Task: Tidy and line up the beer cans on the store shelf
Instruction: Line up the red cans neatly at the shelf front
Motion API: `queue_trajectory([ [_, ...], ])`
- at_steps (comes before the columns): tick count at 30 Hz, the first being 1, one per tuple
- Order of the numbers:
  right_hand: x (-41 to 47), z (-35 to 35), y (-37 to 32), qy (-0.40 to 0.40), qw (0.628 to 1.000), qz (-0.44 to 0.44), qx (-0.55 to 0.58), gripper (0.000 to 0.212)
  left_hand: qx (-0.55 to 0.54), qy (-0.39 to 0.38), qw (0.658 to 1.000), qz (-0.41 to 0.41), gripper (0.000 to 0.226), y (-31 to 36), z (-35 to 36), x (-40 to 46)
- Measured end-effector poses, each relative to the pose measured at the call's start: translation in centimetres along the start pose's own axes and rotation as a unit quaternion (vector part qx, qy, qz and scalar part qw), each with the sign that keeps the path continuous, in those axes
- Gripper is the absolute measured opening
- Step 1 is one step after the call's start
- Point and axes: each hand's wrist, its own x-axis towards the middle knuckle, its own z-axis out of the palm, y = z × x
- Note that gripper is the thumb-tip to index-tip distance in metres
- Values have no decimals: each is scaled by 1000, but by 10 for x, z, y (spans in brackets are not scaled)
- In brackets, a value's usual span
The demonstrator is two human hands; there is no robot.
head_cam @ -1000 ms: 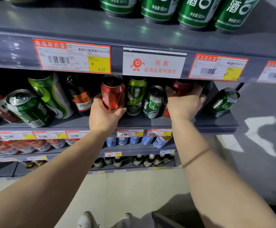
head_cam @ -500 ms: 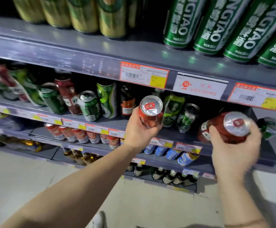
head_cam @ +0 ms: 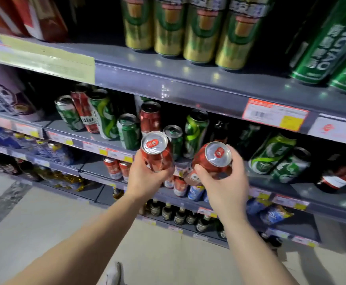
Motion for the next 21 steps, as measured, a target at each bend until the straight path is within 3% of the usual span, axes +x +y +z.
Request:
queue_trajectory([
  [10, -5, 158, -56, 36, 999, 17, -5, 76, 28, -86, 996, 14, 55, -50, -123, 72],
  [21, 14, 196, -71, 80, 992, 58, -75, 70, -8, -155, 988, 17, 58, -63, -141, 96],
])
